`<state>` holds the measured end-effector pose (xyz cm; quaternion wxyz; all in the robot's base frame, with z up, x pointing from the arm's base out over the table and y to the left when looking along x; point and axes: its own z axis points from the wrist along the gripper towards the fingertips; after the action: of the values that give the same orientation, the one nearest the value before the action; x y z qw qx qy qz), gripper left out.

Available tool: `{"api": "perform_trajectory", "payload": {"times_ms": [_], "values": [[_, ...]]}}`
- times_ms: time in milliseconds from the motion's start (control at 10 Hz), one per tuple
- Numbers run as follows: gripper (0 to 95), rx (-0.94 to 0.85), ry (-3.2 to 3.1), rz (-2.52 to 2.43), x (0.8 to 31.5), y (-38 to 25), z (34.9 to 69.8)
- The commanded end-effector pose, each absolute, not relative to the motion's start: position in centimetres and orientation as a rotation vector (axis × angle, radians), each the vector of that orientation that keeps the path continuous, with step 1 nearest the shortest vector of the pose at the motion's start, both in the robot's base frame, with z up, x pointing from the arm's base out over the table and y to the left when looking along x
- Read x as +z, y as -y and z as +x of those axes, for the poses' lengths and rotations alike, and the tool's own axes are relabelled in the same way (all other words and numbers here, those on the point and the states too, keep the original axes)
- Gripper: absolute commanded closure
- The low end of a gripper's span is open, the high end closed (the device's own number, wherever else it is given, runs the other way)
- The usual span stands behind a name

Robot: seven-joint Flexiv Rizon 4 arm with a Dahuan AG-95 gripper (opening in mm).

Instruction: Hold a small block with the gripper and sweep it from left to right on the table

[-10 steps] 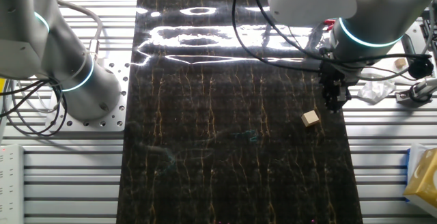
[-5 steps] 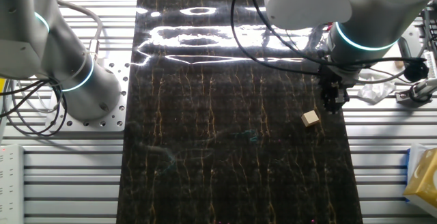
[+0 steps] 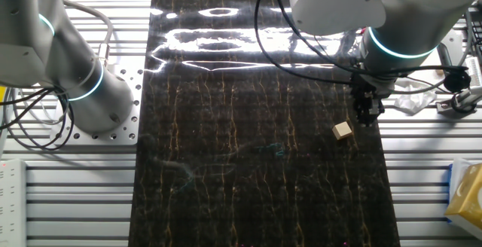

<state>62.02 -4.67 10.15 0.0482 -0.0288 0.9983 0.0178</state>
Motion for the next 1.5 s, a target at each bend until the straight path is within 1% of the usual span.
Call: {"api": "perform_trajectory", "payload": {"times_ms": [100,1500], "values": [[38.0,0.053,-3.046,-0.081,10.13,4.67,62.04],[38.0,0.033,-3.040,-0.068,9.91,4.34,62.05]]}}
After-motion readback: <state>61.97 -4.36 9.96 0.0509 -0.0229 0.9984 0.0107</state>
